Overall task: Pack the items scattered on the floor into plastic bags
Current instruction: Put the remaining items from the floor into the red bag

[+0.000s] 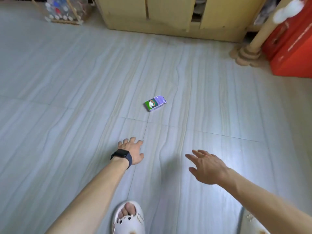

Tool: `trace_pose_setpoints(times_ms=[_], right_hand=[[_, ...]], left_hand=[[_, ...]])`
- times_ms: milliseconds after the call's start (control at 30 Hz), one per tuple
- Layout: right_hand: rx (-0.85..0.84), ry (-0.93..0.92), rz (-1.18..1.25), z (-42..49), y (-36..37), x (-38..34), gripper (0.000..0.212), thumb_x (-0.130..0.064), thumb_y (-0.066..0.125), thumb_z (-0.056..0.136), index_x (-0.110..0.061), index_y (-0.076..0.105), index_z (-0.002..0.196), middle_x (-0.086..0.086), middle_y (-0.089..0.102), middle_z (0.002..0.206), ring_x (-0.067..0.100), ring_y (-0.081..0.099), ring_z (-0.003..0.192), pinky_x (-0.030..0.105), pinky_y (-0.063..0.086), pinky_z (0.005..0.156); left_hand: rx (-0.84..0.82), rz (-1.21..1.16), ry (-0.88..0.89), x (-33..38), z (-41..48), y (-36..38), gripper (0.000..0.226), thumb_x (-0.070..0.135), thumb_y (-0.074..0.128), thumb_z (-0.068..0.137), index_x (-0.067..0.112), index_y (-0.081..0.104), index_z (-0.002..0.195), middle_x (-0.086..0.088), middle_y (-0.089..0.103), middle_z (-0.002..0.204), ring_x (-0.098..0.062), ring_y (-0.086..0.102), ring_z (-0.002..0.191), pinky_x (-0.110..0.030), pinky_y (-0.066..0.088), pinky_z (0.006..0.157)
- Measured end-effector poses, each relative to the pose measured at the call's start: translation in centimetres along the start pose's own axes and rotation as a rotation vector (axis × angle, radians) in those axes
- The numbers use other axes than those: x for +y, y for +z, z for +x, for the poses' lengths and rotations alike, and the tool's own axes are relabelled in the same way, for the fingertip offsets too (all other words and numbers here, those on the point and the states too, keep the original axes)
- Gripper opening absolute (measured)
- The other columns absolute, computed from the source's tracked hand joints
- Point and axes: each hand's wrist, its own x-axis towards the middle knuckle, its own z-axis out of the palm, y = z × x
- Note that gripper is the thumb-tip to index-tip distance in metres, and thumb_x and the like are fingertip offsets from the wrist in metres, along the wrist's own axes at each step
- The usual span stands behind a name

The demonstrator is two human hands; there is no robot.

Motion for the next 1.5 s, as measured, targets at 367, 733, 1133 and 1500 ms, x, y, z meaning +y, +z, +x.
trace_pose_setpoints(times_ms=[367,733,1133,1500], right_hand=[[0.101,0.072,0.125,13.6,5.9,0.6,0.078,-0.069,0.027,0.094,-0.040,-0.017,0.153,0.001,-0.030,0.161,0.027,-0.024,0.149,0.063,0.008,0.116],[0.049,0.077,0.209,14.1,6.3,0.8,0.081,-0.067,0.032,0.094,-0.044,-0.021,0.151,-0.005,-0.037,0.158,0.024,-0.030,0.147,0.065,0.000,0.117],[0.159,0.089,0.827,7.4,0.8,2.7,0.086,-0.047,0.067,0.090,-0.043,0.012,0.155,-0.006,0.023,0.163,0.014,0.032,0.146,0.032,0.034,0.113],[0.457,-0.055,0.949,-12.3,-4.9,-1.1,0.040,-0.044,0.043,0.103,-0.047,0.045,0.142,-0.034,0.064,0.105,-0.006,0.062,0.098,0.020,0.043,0.087]], left_hand=[[0.212,0.041,0.036,0.9,16.4,-1.7,0.079,0.049,0.054,0.088,0.038,0.010,0.153,-0.009,-0.008,0.162,-0.039,0.007,0.147,-0.052,0.015,0.115],[0.231,-0.190,-0.010,3.7,21.6,-4.6,0.059,0.024,0.057,0.088,0.028,0.033,0.142,-0.016,0.037,0.125,-0.037,0.044,0.111,-0.041,0.045,0.085],[-0.537,-1.128,0.173,5.3,5.0,-3.3,0.035,0.028,0.065,0.079,0.043,0.070,0.111,0.005,0.066,0.092,-0.015,0.059,0.081,-0.026,0.043,0.070],[-0.522,-1.472,0.255,8.6,-10.7,-11.0,0.046,0.034,0.070,0.074,0.018,0.069,0.117,-0.008,0.064,0.089,-0.023,0.060,0.080,-0.032,0.051,0.072]])
